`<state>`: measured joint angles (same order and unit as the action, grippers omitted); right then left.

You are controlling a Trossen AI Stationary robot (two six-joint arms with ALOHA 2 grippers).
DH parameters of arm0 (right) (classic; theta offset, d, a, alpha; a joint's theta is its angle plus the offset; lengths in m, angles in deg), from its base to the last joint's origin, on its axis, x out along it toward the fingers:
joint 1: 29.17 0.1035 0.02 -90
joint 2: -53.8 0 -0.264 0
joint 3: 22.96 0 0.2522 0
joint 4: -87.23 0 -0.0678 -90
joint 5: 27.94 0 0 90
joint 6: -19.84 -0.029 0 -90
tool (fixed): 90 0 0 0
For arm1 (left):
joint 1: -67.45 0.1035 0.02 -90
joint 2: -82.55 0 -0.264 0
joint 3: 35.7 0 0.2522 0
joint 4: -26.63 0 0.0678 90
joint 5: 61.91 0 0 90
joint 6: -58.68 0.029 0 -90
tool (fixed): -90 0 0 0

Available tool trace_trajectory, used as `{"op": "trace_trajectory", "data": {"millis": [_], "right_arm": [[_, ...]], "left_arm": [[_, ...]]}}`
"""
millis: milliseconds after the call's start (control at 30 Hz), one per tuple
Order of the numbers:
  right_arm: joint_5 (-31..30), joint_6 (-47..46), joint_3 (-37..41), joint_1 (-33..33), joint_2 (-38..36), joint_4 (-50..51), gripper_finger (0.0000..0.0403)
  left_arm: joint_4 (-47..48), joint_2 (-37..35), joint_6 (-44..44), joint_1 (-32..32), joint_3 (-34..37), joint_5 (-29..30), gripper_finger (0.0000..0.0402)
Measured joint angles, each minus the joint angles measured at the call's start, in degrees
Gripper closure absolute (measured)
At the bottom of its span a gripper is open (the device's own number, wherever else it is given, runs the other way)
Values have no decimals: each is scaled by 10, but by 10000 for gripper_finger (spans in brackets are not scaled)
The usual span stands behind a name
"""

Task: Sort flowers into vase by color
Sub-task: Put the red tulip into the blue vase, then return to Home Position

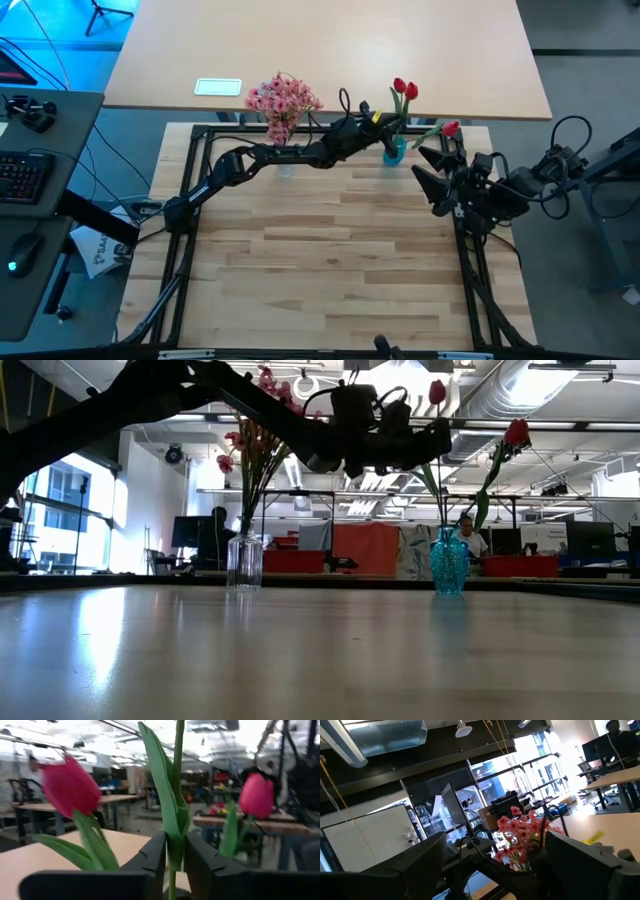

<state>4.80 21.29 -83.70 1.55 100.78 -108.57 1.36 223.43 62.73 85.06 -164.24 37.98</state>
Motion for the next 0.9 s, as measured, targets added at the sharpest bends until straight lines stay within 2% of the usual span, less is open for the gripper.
{"op": "trace_trajectory", "data": {"millis": [367, 533, 767, 900], "right_arm": [[24, -30, 0, 0, 0, 2, 69], [24, -30, 0, 0, -1, 2, 69], [24, -21, 0, 0, -1, 2, 69], [24, -1, 0, 0, -2, 2, 69]], "left_arm": [[49, 0, -8, -2, 0, -19, 246], [62, -5, -9, 0, 0, -19, 210], [231, -60, -8, 2, -1, -20, 192], [307, -88, 1, 2, -1, -61, 192]]}}
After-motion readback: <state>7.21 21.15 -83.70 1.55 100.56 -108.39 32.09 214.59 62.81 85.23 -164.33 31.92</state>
